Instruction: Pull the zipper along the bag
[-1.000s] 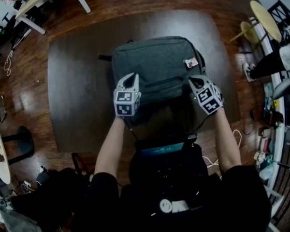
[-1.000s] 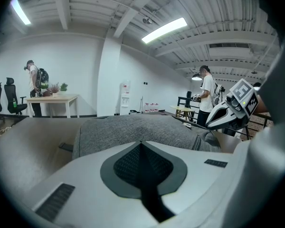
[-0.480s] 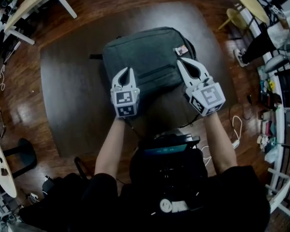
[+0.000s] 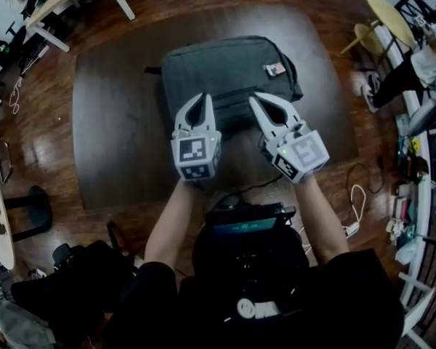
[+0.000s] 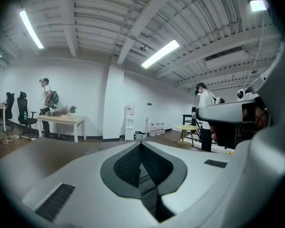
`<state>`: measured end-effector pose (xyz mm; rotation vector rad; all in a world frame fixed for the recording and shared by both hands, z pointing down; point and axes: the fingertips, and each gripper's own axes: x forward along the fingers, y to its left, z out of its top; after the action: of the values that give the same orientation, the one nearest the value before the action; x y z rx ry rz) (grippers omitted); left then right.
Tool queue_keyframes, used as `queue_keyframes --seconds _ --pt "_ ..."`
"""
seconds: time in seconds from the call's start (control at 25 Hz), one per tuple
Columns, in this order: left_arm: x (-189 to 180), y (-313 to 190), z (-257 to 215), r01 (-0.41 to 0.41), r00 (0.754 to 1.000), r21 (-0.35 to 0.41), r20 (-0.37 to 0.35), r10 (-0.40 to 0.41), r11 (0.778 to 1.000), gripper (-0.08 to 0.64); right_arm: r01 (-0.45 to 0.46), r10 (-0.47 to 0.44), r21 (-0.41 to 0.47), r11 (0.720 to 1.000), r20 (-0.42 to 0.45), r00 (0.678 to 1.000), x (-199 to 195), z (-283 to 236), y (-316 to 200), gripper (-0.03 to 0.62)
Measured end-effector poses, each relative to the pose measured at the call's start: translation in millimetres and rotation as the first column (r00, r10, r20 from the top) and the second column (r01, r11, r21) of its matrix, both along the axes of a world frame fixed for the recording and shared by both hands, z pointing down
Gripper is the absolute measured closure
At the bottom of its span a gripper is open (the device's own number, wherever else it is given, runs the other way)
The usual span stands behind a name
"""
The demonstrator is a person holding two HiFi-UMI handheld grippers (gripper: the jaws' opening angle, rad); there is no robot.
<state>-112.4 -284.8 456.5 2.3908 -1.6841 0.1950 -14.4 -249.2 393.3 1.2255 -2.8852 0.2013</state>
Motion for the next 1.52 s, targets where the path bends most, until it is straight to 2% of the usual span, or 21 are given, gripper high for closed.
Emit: queue_keyframes --seconds 0.16,0.4,0.56,0.8,1.24,1.52 --pt "16 48 -9 0.036 0.999 -0.003 0.005 -0.036 0.999 0.557 0.041 -0.041 0.006 0.999 0.030 0.999 10 -4 51 0.588" --pt "49 128 -3 0.112 0.993 -0.027 0.041 -0.111 0.993 0.557 0.064 -0.065 0.023 0.998 0.039 0.997 50 0 131 0.588" --pt "80 186 -17 0.113 0.993 -0.003 0.046 -0.112 0.994 0.557 0.061 -0.062 0.026 0.998 0.060 0.996 79 -2 186 0.588" --pt "108 247 -38 0.127 0.989 0.038 0.075 -0.130 0.991 0.557 0.098 -0.100 0.035 0.995 0.085 0.991 99 -10 246 0.588" --pt "118 300 -65 0.106 0.991 0.085 0.075 -0.112 0.991 0.557 0.144 -0.151 0.065 0.987 0.103 0.983 87 -30 301 0.588" --pt "99 345 -73 0.080 0.995 0.096 0.048 -0.085 0.992 0.557 0.128 -0.133 0.062 0.990 0.084 0.988 62 -37 344 0.588"
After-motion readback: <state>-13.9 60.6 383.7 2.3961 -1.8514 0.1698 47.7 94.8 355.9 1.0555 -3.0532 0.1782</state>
